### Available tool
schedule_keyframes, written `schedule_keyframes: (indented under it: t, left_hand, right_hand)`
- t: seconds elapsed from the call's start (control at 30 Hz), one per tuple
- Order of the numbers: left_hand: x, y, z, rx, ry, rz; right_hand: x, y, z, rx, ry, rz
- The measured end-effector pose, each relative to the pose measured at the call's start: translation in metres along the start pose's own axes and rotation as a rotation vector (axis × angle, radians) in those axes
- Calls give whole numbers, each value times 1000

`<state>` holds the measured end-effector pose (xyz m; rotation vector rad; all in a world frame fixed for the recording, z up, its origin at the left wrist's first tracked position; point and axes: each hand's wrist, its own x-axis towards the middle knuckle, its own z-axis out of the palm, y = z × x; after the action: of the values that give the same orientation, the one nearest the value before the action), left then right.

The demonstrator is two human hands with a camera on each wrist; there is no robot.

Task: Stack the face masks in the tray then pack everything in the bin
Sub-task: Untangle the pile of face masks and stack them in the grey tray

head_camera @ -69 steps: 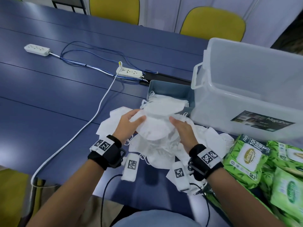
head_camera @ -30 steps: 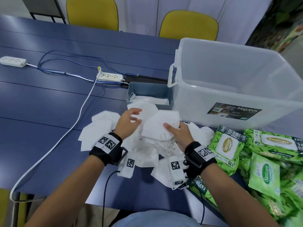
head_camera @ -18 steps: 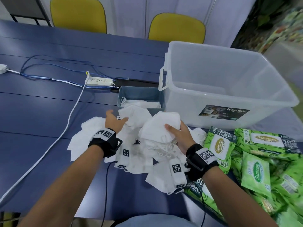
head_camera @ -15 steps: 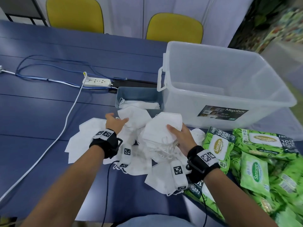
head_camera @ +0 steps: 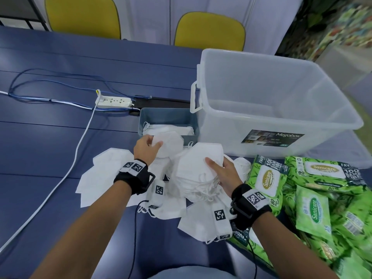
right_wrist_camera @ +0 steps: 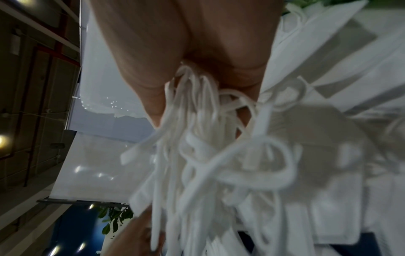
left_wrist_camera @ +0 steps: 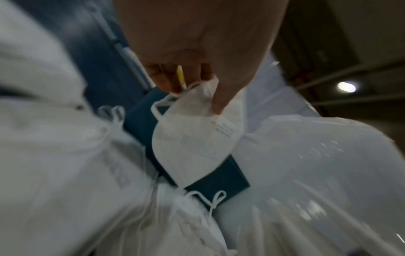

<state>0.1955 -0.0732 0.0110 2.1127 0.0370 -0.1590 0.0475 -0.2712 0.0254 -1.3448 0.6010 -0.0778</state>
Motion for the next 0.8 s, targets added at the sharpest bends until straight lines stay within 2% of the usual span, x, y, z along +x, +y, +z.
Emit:
schedule_keyframes:
  t: [0.07, 0.13, 0.2, 0.27, 0.37, 0.43, 0.53, 0.67, 0.8]
  left_hand:
    - [-9, 14, -9, -19, 41, 126]
    - [-20, 27, -19, -27, -3, 296]
    - [-31, 39, -25, 75, -73, 454]
    - [-37, 45, -24, 218, -138, 541]
    - [-45, 45, -16, 257, -350, 449]
    - [-50, 43, -16, 155, -421, 362]
    - [-55, 44, -19, -32, -360, 277]
    - [-54, 44, -24, 7, -301, 309]
    - [-42, 40, -45, -50, -3, 275]
  right_hand:
    - [2, 0, -3, -5, 36, -6]
    - [4, 0, -3, -7, 63, -3]
    - [3, -1, 0, -28, 51, -19]
    - [1, -4, 5, -57, 12, -43]
    - [-2, -7, 12, -88, -67, -70]
    - [-3, -8, 13, -115, -80, -77]
    - [-6, -10, 11, -131, -83, -95]
    - [-8, -11, 9, -131, -79, -105]
    - [-11, -13, -2, -119, -83, -156]
